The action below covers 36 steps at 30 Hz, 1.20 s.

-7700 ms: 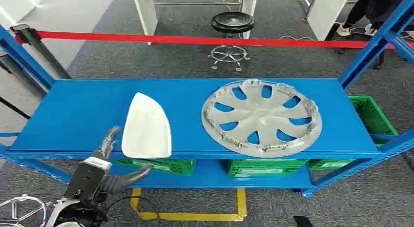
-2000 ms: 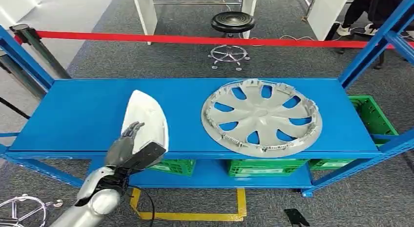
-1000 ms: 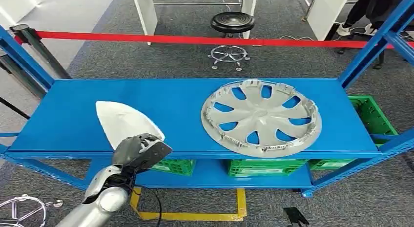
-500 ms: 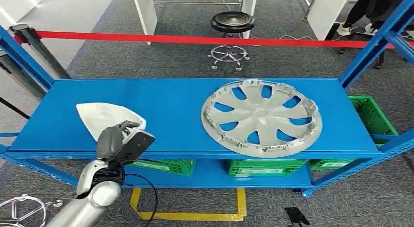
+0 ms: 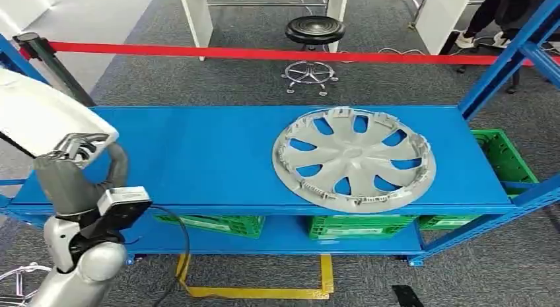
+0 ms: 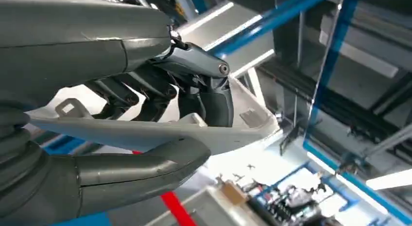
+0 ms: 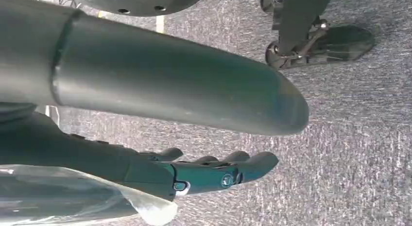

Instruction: Take the parts from the cabinet and place them on the table.

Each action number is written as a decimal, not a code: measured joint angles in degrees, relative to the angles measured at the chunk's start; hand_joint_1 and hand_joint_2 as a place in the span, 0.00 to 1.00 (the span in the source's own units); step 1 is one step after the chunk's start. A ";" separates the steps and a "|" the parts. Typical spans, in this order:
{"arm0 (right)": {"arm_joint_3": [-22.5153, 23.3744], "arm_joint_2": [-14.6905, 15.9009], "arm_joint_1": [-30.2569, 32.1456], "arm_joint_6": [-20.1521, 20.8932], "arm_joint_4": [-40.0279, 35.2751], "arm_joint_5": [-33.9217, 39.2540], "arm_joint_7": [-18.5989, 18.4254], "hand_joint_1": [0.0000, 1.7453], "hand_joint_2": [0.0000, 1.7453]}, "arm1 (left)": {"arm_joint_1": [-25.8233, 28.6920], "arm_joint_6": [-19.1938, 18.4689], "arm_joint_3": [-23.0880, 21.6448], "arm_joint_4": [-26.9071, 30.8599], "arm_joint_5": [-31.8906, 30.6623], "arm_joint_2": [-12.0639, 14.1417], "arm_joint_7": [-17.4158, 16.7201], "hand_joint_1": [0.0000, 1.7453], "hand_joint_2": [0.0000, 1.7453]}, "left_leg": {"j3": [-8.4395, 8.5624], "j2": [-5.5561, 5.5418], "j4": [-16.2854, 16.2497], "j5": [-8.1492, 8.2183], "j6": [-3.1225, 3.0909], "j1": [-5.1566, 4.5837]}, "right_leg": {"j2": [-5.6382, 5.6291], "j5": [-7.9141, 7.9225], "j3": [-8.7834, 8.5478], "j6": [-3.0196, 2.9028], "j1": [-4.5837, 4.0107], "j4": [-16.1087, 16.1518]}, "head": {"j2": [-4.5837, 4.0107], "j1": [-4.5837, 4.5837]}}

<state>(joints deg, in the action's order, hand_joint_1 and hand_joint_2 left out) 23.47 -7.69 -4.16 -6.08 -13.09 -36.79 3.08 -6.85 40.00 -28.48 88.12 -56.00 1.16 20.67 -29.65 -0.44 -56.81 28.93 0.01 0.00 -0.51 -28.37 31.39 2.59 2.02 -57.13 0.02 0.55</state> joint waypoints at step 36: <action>2.16 0.00 0.38 -0.74 0.00 -0.15 0.85 0.00 0.00 | 3.77 0.00 7.54 2.98 0.94 -4.33 6.10 1.00 1.00 | 0.00 0.00 -0.05 0.01 -0.01 -0.04 | 0.00 0.02 0.00 0.00 0.04 0.04 | 0.00 0.00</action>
<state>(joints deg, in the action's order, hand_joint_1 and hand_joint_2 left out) 25.64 -7.69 -3.78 -6.82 -13.09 -36.94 3.93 -3.08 40.00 -20.94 91.10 -55.06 -3.17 26.78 -29.66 -0.45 -56.86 28.95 0.00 -0.05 -0.52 -28.35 31.38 2.59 2.06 -57.09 0.02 0.55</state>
